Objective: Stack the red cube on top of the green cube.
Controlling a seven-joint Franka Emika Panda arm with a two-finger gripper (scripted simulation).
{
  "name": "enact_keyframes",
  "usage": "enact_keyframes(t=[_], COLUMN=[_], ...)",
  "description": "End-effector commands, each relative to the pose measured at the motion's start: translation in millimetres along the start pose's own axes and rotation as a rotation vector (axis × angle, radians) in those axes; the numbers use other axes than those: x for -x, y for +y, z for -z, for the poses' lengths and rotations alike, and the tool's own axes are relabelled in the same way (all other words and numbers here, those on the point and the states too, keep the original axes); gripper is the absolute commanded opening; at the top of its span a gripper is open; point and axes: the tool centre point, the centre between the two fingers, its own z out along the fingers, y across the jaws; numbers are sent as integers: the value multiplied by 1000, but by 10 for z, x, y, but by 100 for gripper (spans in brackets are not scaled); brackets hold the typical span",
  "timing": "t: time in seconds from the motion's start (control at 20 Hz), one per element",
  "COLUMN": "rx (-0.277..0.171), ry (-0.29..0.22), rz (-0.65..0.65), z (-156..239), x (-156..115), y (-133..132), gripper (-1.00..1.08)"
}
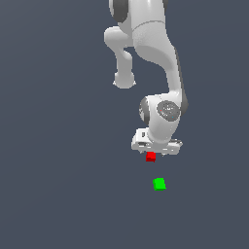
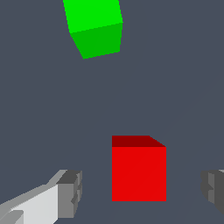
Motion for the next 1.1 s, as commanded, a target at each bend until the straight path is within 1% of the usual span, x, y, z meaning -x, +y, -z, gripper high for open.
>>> enact_keyframes(t=[0.0, 0.2, 0.45, 0.5, 1.05], rx=[0, 0, 0, 0, 0], ry=[-1, -1, -1, -1, -1], rz=[-1, -1, -1, -1, -1], z=[-132, -302, -350, -350, -346], x=[6, 6, -7, -7, -6], y=[3, 3, -3, -3, -3], gripper=[100, 100, 100, -100, -100])
